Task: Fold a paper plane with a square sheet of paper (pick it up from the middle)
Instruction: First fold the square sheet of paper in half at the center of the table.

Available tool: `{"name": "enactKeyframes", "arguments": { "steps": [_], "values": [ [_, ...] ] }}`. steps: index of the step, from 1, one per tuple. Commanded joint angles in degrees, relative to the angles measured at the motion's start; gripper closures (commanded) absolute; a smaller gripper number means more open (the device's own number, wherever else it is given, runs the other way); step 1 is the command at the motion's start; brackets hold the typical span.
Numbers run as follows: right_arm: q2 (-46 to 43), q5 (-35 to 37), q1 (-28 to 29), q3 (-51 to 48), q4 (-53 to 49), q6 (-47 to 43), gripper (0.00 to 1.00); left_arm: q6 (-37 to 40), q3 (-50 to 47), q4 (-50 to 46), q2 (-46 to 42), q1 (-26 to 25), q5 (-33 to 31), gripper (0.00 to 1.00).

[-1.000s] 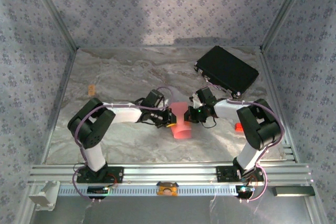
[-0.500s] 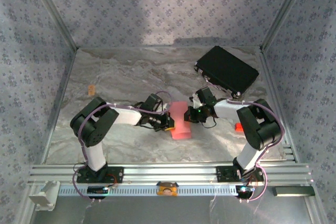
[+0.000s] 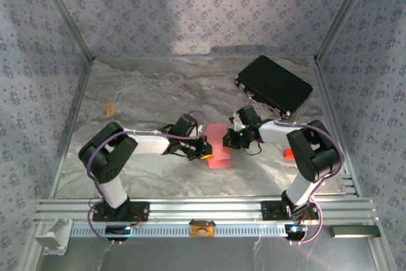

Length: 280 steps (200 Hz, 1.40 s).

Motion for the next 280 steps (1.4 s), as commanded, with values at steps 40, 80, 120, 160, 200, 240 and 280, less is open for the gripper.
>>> {"name": "enactKeyframes", "arguments": {
  "steps": [40, 80, 120, 160, 200, 240, 280],
  "values": [
    [0.1, 3.5, 0.0, -2.1, -3.6, 1.2, 1.00, -0.5, -4.9, 2.1, 2.1, -0.2, 0.1, 0.96],
    [0.2, 3.5, -0.1, -2.0, -3.7, 1.2, 1.00, 5.5, -5.0, -6.1, 1.8, -0.2, -2.6, 0.97],
    [0.3, 3.5, 0.0, -1.7, -3.8, 1.3, 1.00, 7.4, -2.4, -9.2, -3.7, -0.4, -4.0, 0.96],
    [-0.3, 3.8, 0.1, -1.7, -4.1, 1.2, 1.00, 8.6, 3.3, -12.5, -5.2, -0.7, -4.3, 0.96],
    [-0.3, 3.8, 0.1, -1.7, -3.9, 1.2, 1.00, 5.1, 3.0, -6.8, -1.9, -1.4, -1.0, 0.95],
    [0.1, 3.8, 0.1, -1.8, -3.8, 1.3, 1.00, 5.1, 1.2, -4.9, 1.6, -2.6, 1.2, 0.95],
    [0.4, 3.8, 0.1, -2.0, -3.7, 1.3, 1.00, 6.9, -2.5, -6.5, 2.1, -2.8, -0.1, 0.95]
  ]
}}
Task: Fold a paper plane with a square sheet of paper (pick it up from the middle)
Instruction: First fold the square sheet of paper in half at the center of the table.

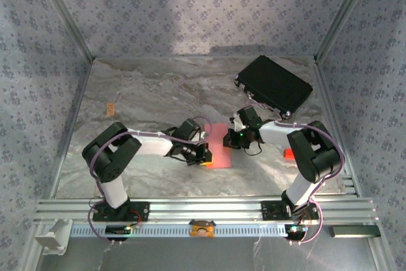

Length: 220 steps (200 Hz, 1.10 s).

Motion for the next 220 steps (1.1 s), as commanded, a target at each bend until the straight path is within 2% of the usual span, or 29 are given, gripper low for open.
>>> {"name": "enactKeyframes", "arguments": {
  "steps": [1, 33, 99, 160, 200, 220],
  "values": [
    [0.7, 3.6, 0.1, -1.5, -4.1, 0.4, 1.00, 1.3, -2.3, -1.5, 0.5, -0.3, 0.2, 0.95],
    [0.8, 3.6, 0.1, -1.3, -4.1, 0.4, 1.00, 3.0, -4.4, -1.8, -0.3, -1.1, -0.1, 0.95],
    [0.9, 3.6, 0.0, -1.0, -4.5, 0.3, 1.00, 11.3, -1.5, -12.3, -3.8, -4.9, -4.9, 0.93],
    [0.9, 3.5, 0.0, -1.1, -4.4, 0.2, 1.00, 13.4, 0.1, -16.4, -5.7, -6.7, -8.9, 0.93],
    [0.8, 2.7, 0.0, -0.9, -4.3, -0.2, 1.00, 12.8, -0.6, -14.2, -13.4, -6.7, -12.2, 0.93],
    [0.6, 2.4, 0.0, -0.8, -4.3, -0.5, 1.00, 10.0, -2.2, -8.2, -17.7, -3.4, -11.4, 0.93]
  ]
}}
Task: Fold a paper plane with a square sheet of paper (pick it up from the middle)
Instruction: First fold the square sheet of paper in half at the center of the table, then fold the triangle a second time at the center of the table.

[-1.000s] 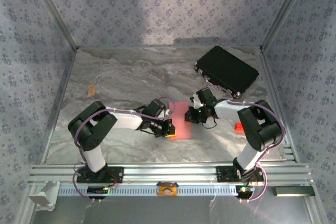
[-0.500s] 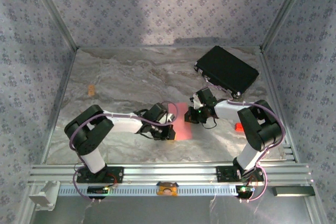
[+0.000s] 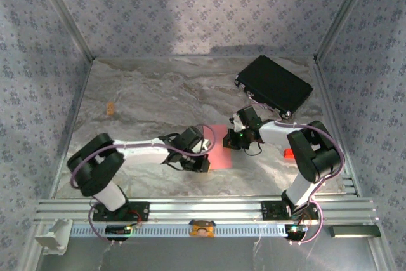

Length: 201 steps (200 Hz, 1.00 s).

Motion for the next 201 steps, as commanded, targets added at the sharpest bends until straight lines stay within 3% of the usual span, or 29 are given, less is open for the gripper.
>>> {"name": "enactKeyframes", "arguments": {
  "steps": [1, 27, 50, 88, 121, 173, 201],
  "values": [
    [0.6, 2.8, -0.1, -0.7, -3.8, -0.6, 1.00, -1.8, -1.4, 4.9, -5.9, 3.3, -0.7, 0.93],
    [0.2, 2.8, -0.1, -1.0, -3.6, -0.4, 1.00, -4.9, 0.7, 10.5, -3.4, 10.9, 5.6, 0.92],
    [0.2, 3.0, -0.2, -1.0, -3.7, -0.4, 1.00, -6.0, 5.9, 11.8, 2.5, 13.6, 9.1, 0.91],
    [0.3, 2.9, 0.0, -1.2, -3.4, -0.3, 1.00, -6.8, 10.8, 13.3, 11.5, 13.7, 10.4, 0.92],
    [0.5, 3.0, 0.0, -0.9, -4.0, -0.2, 1.00, -8.9, 7.8, 18.3, 16.3, 13.8, 10.4, 0.92],
    [-0.4, 4.1, 0.2, -1.0, -4.2, 0.1, 1.00, -7.3, 3.1, 17.3, 18.4, 14.1, 8.0, 0.92],
    [-0.9, 4.5, 0.0, -1.0, -4.6, -0.1, 1.00, -7.4, 4.5, 16.4, 14.8, 14.4, 8.6, 0.91]
  ]
}}
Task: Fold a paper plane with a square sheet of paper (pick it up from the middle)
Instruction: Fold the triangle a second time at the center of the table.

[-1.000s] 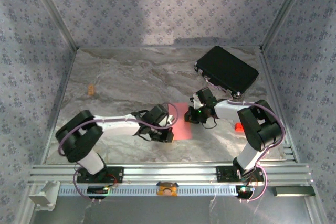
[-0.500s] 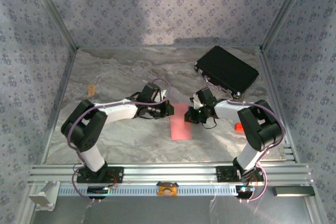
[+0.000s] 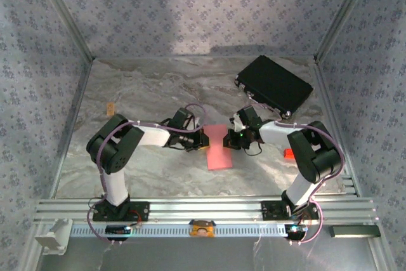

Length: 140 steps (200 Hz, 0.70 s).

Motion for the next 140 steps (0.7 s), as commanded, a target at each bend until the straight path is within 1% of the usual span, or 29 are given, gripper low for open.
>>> {"name": "enactKeyframes", "arguments": {
  "steps": [1, 17, 38, 50, 110, 140],
  "values": [
    [-0.6, 4.0, 0.0, -1.0, -4.1, -0.1, 1.00, 1.0, -0.2, -3.0, -1.9, 0.2, -0.7, 0.91],
    [-0.5, 3.8, 0.0, -0.9, -4.0, -0.1, 1.00, 1.5, 3.1, -5.1, -3.0, 0.3, 0.4, 0.91],
    [-0.5, 3.5, -0.1, -1.0, -3.8, 0.0, 1.00, 2.4, 6.4, -8.0, -3.1, 0.3, -0.2, 0.91],
    [-0.4, 3.2, -0.1, -1.0, -3.6, 0.0, 1.00, 3.0, 8.4, -9.7, -1.8, 0.7, -0.3, 0.91],
    [-0.2, 2.7, 0.0, -0.7, -3.4, 0.0, 1.00, 4.1, 14.6, -11.2, 5.3, 2.9, -0.3, 0.91],
    [-0.8, 0.6, 0.0, -0.9, -1.8, 0.1, 1.00, 5.2, 15.9, -12.9, 8.4, 3.2, -0.6, 0.91]
  ]
}}
